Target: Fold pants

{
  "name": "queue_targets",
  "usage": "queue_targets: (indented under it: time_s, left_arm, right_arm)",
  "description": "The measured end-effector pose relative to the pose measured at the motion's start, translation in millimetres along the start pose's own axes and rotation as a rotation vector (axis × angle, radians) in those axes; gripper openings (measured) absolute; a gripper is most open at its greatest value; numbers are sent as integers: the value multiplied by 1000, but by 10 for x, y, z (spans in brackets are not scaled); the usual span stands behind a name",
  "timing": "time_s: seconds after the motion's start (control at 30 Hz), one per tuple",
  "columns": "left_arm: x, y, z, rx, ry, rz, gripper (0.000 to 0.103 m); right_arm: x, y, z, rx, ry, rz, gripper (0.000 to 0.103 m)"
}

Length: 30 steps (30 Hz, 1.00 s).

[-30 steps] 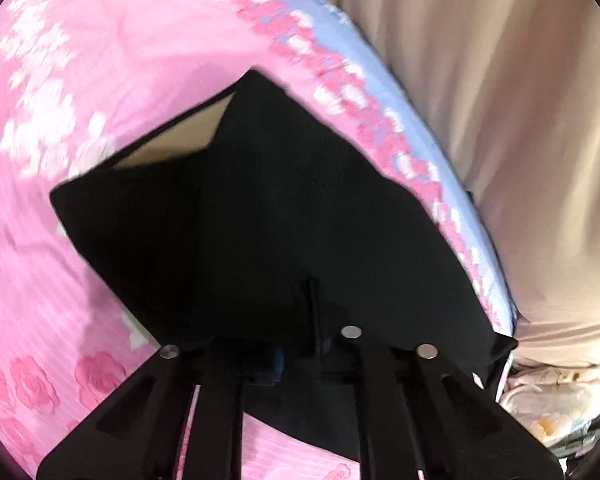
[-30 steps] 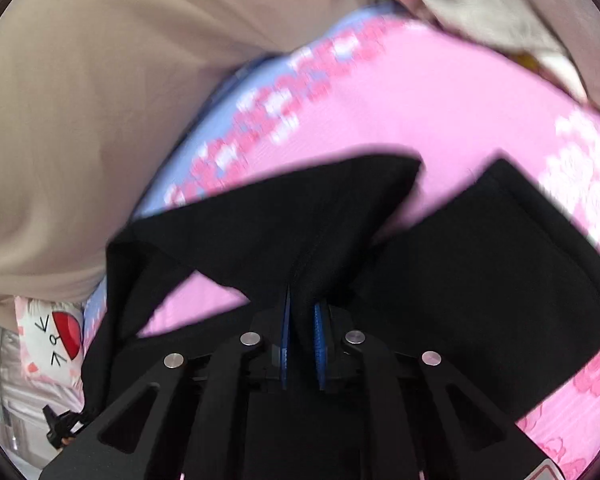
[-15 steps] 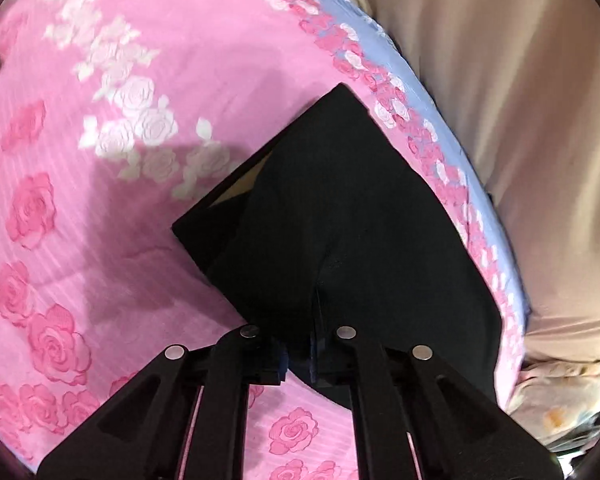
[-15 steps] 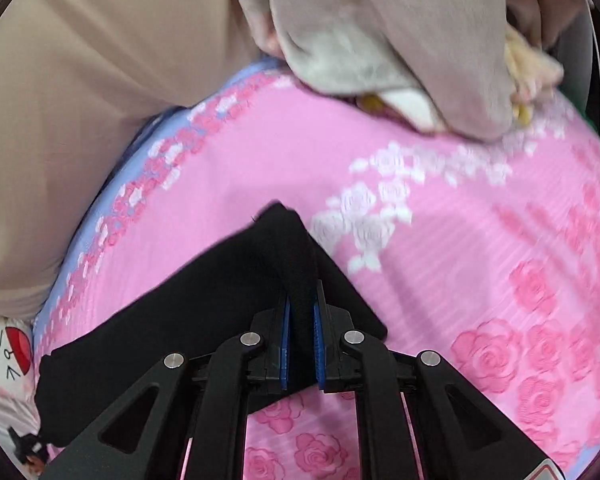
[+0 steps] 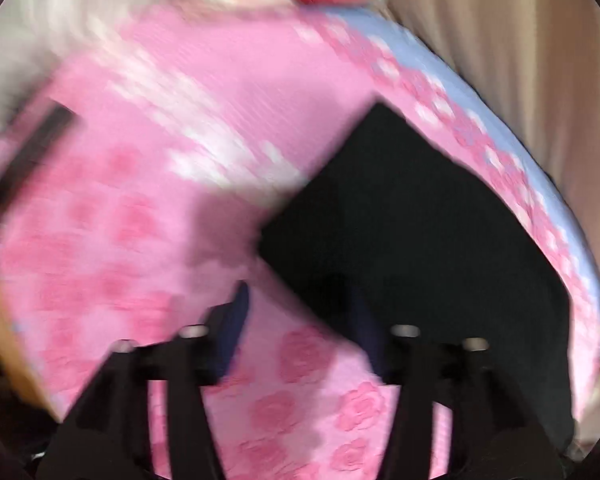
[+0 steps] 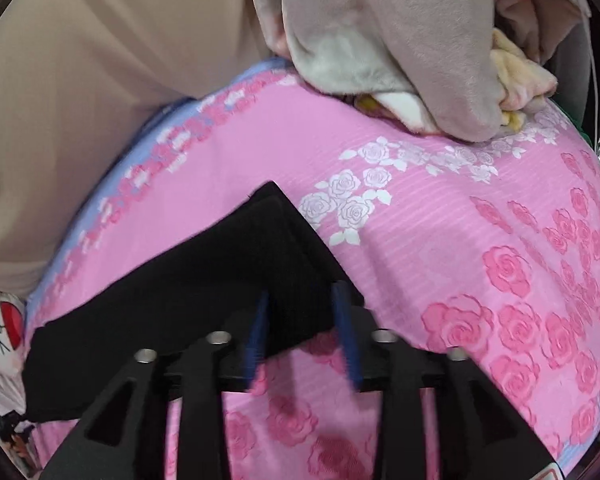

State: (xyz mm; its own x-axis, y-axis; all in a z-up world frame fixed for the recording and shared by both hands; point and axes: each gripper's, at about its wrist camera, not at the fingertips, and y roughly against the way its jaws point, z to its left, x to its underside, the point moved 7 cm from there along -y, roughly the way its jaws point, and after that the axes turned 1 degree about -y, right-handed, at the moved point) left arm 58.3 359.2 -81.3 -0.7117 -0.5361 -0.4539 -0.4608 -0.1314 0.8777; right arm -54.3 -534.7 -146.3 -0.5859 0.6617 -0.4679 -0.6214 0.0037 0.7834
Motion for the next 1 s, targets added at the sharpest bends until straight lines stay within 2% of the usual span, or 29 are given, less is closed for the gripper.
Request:
queue_targets:
  time_s: [0.03,0.1,0.13,0.17,0.2,0.23,0.27,0.3,0.33,0.4,0.43,0.47,0.5,0.53,0.6,0.63,0.67,0.7,0.77,0.87,0.97,1.0]
  left_arm:
    - [-34,120,-23,-10,-21,-45,57]
    - [-96,412,-189,-21,-81,-137,68]
    - [-108,485,-275,-16,-99,-163,71]
    - [-110,562,-420,-3,-130,-190,78]
    - [-98,600,-581,15,-163,-205,81]
    - [-78,594,-711,29,-184,-206,81]
    - [-36,565,-864,48,-209,-193,81]
    - [-8,496,-1018,65,-230,-170,81]
    - [11,435,-1133,69,-241,-154,81]
    - [105,304,-1350,58,-287,-127,81]
    - [153,249,-1399,40,-308,-120,81]
    - [210,183,-1428,20,-327,-116,81]
    - [269,95,-1449,-3,-347,-109,81]
    - [322,16,-1466,-24,-361,-101,81]
    - [406,-204,-1428,-107,-382,-73,81]
    - [428,-281,-1381,-145,-387,-64,81]
    - [438,-381,-1317,-187,-388,-53,82]
    - [445,-392,-1287,-188,-388,-52,85]
    - [410,-371,-1233,-172,-375,-61,87]
    - [341,-339,-1156,-168,-357,-69,86]
    - [276,-256,-1021,-164,-325,-89,85]
    - [257,-223,-939,-148,-304,-91,85]
  right_arm:
    - [-10,74,20,-35,-4,-22,64]
    - [-29,133,97,-143,-18,-22,64]
    - [-43,104,129,-166,-23,-17,65]
    - [-65,70,127,-152,-21,-19,65]
    - [-83,18,137,-124,-11,-18,63]
    - [-109,-133,147,-69,21,-1,51]
    - [-127,-212,176,-37,41,14,9]
    - [-165,-247,305,-49,70,37,9]
    - [-246,-133,424,-72,101,0,9]
    - [-466,369,842,-164,209,-145,9]
    - [-512,546,950,-195,238,-186,9]
    - [-553,692,1013,-187,281,-218,9]
    - [-566,667,961,-129,304,-212,9]
    - [-540,474,814,-61,305,-155,9]
    - [-341,-166,322,73,258,53,10]
    - [-257,-349,156,107,236,108,12]
    - [-216,-427,74,88,211,108,13]
    - [-238,-340,75,57,185,56,21]
    - [-320,-49,117,90,140,-34,28]
    - [-384,290,366,130,179,-130,30]
    - [-290,414,856,52,260,-132,62]
    - [-173,423,1058,26,305,-121,63]
